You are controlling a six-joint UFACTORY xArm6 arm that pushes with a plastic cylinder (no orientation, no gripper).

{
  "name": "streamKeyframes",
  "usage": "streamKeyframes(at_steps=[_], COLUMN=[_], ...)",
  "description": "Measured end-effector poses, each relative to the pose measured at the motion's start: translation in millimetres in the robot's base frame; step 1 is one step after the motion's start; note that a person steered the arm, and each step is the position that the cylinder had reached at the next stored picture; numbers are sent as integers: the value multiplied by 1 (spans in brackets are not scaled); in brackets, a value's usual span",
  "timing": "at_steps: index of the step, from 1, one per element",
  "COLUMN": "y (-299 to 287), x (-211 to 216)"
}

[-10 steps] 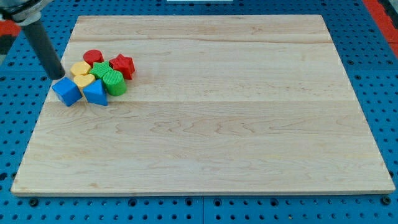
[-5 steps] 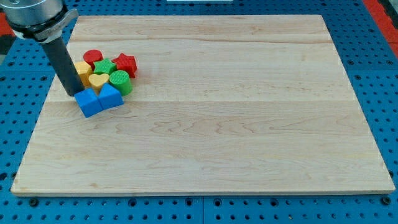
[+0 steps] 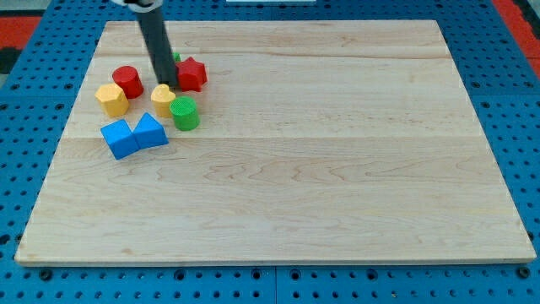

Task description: Move the red star towards top center of the board

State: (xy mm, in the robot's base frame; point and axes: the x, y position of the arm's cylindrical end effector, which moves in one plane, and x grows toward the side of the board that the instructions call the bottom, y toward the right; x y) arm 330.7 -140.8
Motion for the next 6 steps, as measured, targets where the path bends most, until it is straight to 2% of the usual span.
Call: streamKeyframes(at_steps=[3, 6], y=[118, 118], x=[-4, -74])
